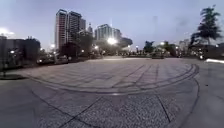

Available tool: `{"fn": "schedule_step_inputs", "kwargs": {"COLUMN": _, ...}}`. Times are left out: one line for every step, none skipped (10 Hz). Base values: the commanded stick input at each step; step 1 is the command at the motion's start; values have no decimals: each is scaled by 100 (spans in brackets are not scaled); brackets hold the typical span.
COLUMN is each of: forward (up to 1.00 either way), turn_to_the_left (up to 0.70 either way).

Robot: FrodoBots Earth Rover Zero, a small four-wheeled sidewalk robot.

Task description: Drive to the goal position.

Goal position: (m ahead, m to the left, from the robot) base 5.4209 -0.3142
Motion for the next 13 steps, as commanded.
{"fn": "schedule_step_inputs", "kwargs": {"forward": 70, "turn_to_the_left": 0}}
{"fn": "schedule_step_inputs", "kwargs": {"forward": 70, "turn_to_the_left": 0}}
{"fn": "schedule_step_inputs", "kwargs": {"forward": 70, "turn_to_the_left": 0}}
{"fn": "schedule_step_inputs", "kwargs": {"forward": 70, "turn_to_the_left": 0}}
{"fn": "schedule_step_inputs", "kwargs": {"forward": 70, "turn_to_the_left": 0}}
{"fn": "schedule_step_inputs", "kwargs": {"forward": 70, "turn_to_the_left": 0}}
{"fn": "schedule_step_inputs", "kwargs": {"forward": 70, "turn_to_the_left": 0}}
{"fn": "schedule_step_inputs", "kwargs": {"forward": 70, "turn_to_the_left": 0}}
{"fn": "schedule_step_inputs", "kwargs": {"forward": 70, "turn_to_the_left": 0}}
{"fn": "schedule_step_inputs", "kwargs": {"forward": 70, "turn_to_the_left": 0}}
{"fn": "schedule_step_inputs", "kwargs": {"forward": 70, "turn_to_the_left": 0}}
{"fn": "schedule_step_inputs", "kwargs": {"forward": 70, "turn_to_the_left": 0}}
{"fn": "schedule_step_inputs", "kwargs": {"forward": 70, "turn_to_the_left": 0}}
